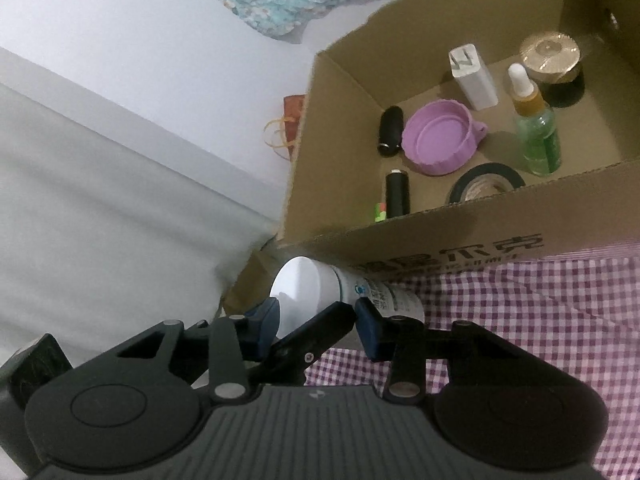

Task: Organize rigid objects
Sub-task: 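Grasp the white jar around its body with the right gripper, then carry the white jar into the box and lower it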

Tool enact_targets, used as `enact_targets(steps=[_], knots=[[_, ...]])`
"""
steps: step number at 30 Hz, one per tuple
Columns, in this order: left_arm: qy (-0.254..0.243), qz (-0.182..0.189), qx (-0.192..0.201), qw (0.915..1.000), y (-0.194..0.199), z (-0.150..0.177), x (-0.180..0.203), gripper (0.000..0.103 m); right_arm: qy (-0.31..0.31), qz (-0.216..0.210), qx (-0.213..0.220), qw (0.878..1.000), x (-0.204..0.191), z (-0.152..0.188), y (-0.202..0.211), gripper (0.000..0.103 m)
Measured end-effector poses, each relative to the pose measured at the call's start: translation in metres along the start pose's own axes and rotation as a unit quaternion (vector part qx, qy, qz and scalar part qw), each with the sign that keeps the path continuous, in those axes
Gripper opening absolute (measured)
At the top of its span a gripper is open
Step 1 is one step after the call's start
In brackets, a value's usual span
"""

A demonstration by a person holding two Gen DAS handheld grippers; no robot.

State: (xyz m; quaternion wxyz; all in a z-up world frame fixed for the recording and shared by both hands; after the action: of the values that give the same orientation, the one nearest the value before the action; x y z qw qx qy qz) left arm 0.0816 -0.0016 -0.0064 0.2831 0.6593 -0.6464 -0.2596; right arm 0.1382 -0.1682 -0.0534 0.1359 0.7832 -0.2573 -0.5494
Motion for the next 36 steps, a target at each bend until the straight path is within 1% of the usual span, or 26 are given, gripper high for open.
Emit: enact_targets(steps=[7, 11, 16, 20, 24, 28, 32, 36], knots=[[-0.012, -0.003, 0.028, 0.9995, 0.032, -0.006, 0.006, 0.051, 0.018, -0.021, 0.019, 0.999, -0.022, 0.010, 0.028, 0.045], [-0.021, -0.005, 0.050, 0.9985, 0.051, -0.016, 0.014, 0.051, 0.033, -0.032, 0.037, 0.998, -0.035, 0.011, 0.048, 0.045], [-0.038, -0.004, 0.088, 0.9954, 0.070, -0.034, 0.034, 0.051, 0.053, -0.048, 0.074, 0.995, -0.049, 0.004, 0.081, 0.045], [-0.048, 0.007, 0.111, 0.9927, 0.075, -0.052, 0.055, 0.051, 0.068, -0.049, 0.106, 0.991, -0.055, -0.006, 0.108, 0.045], [-0.061, 0.023, 0.127, 0.9898, 0.071, -0.069, 0.081, 0.051, 0.077, -0.042, 0.134, 0.987, -0.051, -0.023, 0.136, 0.045], [-0.068, 0.045, 0.133, 0.9877, 0.056, -0.089, 0.110, 0.051, 0.080, -0.027, 0.157, 0.984, -0.037, -0.048, 0.161, 0.045], [-0.071, 0.066, 0.123, 0.9877, 0.032, -0.103, 0.138, 0.051, 0.073, -0.007, 0.165, 0.984, -0.013, -0.077, 0.177, 0.046], [-0.073, 0.081, 0.100, 0.9889, 0.003, -0.112, 0.159, 0.051, 0.058, 0.008, 0.161, 0.985, 0.018, -0.103, 0.181, 0.046]])
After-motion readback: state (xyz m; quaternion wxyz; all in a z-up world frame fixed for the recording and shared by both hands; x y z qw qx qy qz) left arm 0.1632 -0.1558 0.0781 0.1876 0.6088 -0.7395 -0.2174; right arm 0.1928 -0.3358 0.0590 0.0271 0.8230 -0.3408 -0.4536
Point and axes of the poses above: each gripper's, at about its wrist camera, not at the fingertips, and y roughly against the way its jaws point, x to its right, z to its underside, the point moved 1 cm from there along -y, roughly the way its jaws point, and after that the axes turned 7 degrees about -z, right-handed, at the moved point
